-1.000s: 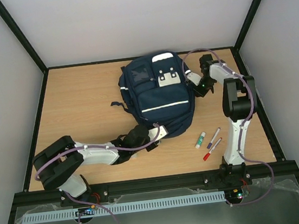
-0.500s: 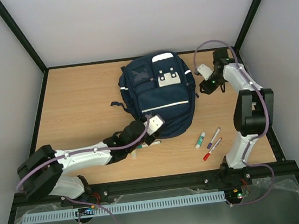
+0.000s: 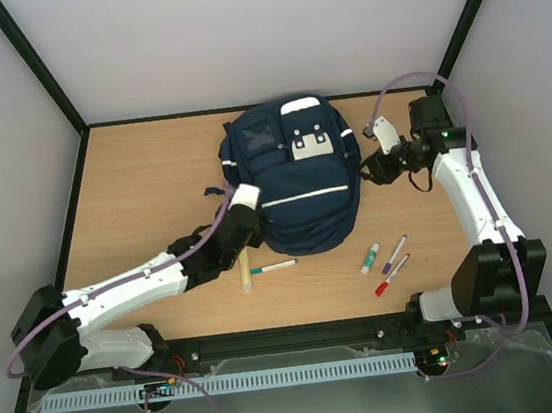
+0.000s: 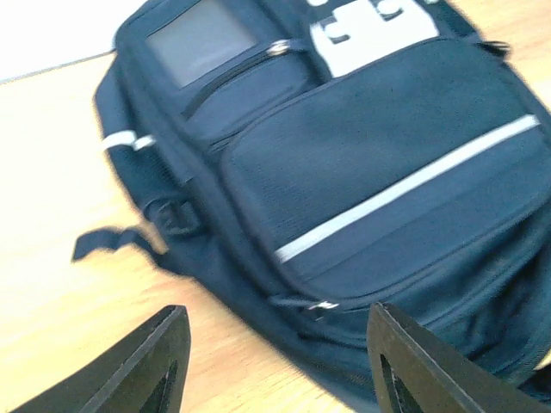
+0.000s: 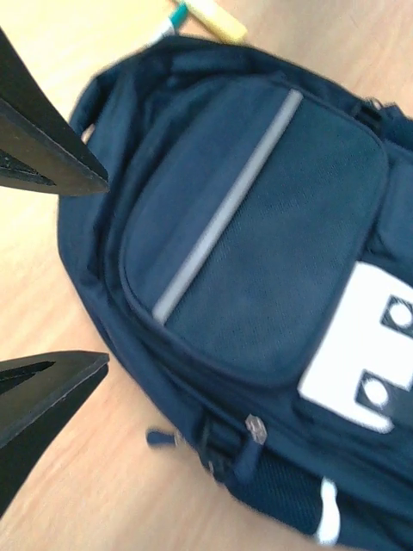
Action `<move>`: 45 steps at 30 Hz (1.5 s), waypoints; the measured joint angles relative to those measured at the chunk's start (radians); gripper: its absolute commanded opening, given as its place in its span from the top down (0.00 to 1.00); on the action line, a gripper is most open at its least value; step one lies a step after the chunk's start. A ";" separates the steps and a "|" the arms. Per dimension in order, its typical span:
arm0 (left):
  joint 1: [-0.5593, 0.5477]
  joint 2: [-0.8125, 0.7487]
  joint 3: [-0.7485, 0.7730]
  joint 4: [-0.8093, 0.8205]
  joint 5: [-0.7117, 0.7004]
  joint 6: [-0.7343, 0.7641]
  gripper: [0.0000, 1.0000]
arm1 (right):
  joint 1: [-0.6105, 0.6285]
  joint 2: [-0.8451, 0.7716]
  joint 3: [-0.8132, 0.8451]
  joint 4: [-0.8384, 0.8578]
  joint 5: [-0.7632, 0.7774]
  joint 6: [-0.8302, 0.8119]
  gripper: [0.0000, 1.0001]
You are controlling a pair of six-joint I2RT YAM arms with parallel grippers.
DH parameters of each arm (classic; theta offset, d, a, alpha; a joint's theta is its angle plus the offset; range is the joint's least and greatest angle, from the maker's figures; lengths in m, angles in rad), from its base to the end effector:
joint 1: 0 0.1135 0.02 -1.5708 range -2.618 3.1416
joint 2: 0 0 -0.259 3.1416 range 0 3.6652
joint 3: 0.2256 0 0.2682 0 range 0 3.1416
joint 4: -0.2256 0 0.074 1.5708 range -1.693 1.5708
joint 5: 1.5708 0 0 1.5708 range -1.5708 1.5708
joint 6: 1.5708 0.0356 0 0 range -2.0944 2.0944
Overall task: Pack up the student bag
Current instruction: Pick up the stationery from the center of the board.
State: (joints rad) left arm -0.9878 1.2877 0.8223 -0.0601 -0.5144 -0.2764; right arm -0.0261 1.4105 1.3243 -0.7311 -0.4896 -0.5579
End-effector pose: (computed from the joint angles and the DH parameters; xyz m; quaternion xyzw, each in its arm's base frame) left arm 0.1792 -0.2400 0.2458 0.1728 0.8298 -0.1074 0.5197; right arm 0.3167 0.0085 0.3296 -0.3231 0.8470 0.1131 0.4067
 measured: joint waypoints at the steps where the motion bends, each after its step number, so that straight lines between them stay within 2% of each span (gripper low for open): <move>1: 0.018 -0.021 -0.006 -0.035 -0.002 -0.038 0.39 | 0.011 -0.029 -0.040 0.010 -0.008 0.013 0.49; 7: 0.116 -0.078 -0.036 -0.173 0.043 -0.200 0.39 | 0.115 -0.143 -0.280 0.129 -0.024 0.103 0.49; 12: 0.153 -0.074 -0.078 -0.249 0.108 -0.303 0.40 | 0.216 -0.145 -0.388 0.230 -0.024 0.181 0.49; 16: 0.158 -0.013 -0.085 -0.278 0.155 -0.363 0.43 | 0.261 -0.145 -0.407 0.291 -0.020 0.209 0.49; 25: 0.162 0.190 -0.070 -0.334 0.196 -0.420 0.44 | 0.266 -0.147 -0.465 0.347 -0.013 0.226 0.48; 39: 0.153 0.272 -0.020 -0.290 0.253 -0.423 0.43 | 0.266 -0.148 -0.477 0.356 0.001 0.225 0.48; 45: 0.101 0.272 -0.008 -0.313 0.247 -0.401 0.36 | 0.266 -0.148 -0.477 0.356 0.001 0.225 0.48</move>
State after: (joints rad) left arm -0.8871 1.5593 0.8139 -0.3733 -0.2676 -0.6777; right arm 0.2401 1.2621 0.8474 -0.3756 -0.4889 -0.3328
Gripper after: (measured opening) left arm 0.619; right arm 0.518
